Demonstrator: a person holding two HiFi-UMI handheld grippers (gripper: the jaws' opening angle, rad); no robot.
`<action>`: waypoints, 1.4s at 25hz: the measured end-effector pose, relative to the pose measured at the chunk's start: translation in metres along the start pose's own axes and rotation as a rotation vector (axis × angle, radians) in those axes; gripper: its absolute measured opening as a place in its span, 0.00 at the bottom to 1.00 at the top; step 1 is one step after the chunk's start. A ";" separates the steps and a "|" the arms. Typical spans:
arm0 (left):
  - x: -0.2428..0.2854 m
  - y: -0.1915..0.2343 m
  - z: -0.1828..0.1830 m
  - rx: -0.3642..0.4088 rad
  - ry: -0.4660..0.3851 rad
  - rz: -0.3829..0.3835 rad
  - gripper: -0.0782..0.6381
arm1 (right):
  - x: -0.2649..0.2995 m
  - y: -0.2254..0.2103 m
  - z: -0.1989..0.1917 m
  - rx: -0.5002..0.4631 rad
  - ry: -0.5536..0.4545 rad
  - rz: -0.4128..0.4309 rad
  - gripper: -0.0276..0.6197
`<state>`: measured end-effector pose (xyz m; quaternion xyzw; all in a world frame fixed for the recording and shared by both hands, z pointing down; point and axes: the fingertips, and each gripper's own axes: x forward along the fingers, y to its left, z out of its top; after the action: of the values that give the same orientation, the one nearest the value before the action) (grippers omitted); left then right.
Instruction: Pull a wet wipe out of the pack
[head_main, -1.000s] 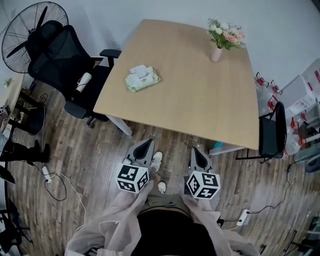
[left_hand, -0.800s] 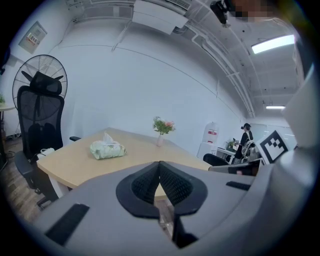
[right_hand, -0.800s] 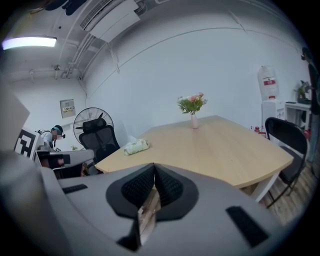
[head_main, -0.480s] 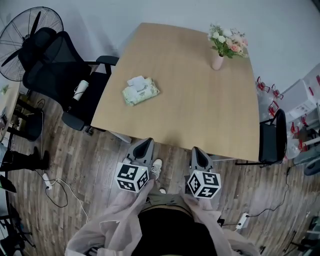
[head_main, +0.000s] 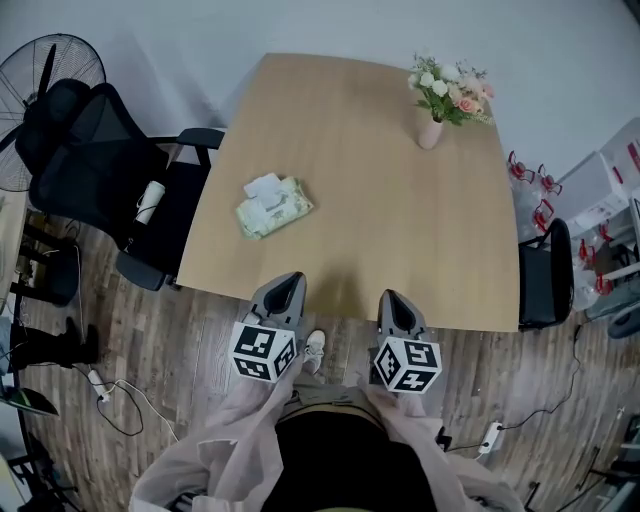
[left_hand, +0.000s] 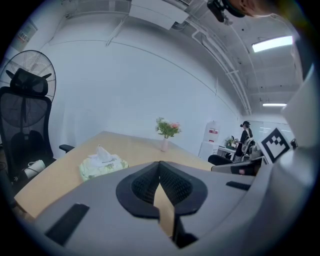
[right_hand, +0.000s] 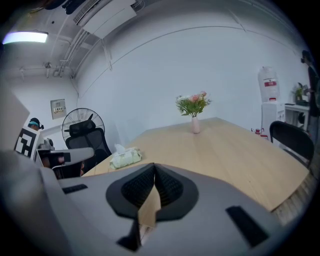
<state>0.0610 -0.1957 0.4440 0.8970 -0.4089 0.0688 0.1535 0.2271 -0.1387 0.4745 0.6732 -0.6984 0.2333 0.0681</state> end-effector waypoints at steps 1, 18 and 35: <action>0.004 0.003 0.001 0.000 0.000 -0.002 0.12 | 0.004 -0.001 0.002 0.001 -0.001 -0.005 0.06; 0.052 0.056 0.018 0.026 0.001 -0.022 0.12 | 0.073 0.011 0.025 0.004 -0.018 -0.025 0.06; 0.022 0.113 0.010 -0.063 -0.020 0.103 0.12 | 0.101 0.041 0.029 -0.067 0.029 0.016 0.06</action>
<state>-0.0097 -0.2843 0.4651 0.8702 -0.4578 0.0544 0.1738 0.1848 -0.2432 0.4805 0.6614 -0.7101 0.2202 0.0988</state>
